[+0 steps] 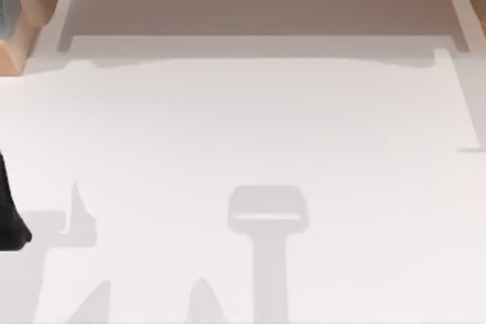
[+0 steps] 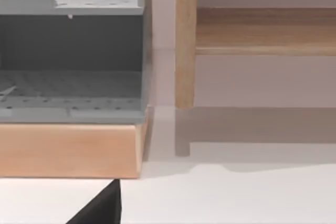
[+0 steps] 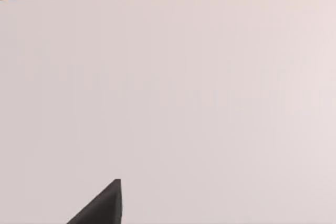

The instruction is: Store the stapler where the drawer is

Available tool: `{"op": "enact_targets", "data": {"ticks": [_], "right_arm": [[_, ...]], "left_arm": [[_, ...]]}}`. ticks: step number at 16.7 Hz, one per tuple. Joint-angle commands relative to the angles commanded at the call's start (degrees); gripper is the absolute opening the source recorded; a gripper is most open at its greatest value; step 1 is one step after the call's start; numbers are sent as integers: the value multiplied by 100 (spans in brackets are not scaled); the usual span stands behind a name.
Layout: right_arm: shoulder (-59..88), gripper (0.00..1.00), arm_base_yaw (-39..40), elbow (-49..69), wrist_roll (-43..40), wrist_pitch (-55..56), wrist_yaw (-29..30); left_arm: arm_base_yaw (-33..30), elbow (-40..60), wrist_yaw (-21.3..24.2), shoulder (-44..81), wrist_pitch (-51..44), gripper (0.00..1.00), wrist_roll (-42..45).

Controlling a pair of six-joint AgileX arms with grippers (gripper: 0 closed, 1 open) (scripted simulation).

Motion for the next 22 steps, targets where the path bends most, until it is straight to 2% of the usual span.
{"op": "enact_targets", "data": {"ticks": [4, 8, 14, 22], "right_arm": [[-186, 100, 535, -1468, -577, 1555, -917], [-419, 100, 942, -2075, -826, 2166, -1435], [-397, 100, 945, -2048, -826, 2152, -1424], [-278, 100, 1285, -1631, -836, 1858, -1104]], "left_arm": [[0, 0, 0, 0, 0, 100, 0], [0, 0, 0, 0, 0, 100, 0], [0, 0, 0, 0, 0, 100, 0], [0, 0, 0, 0, 0, 100, 0]]}}
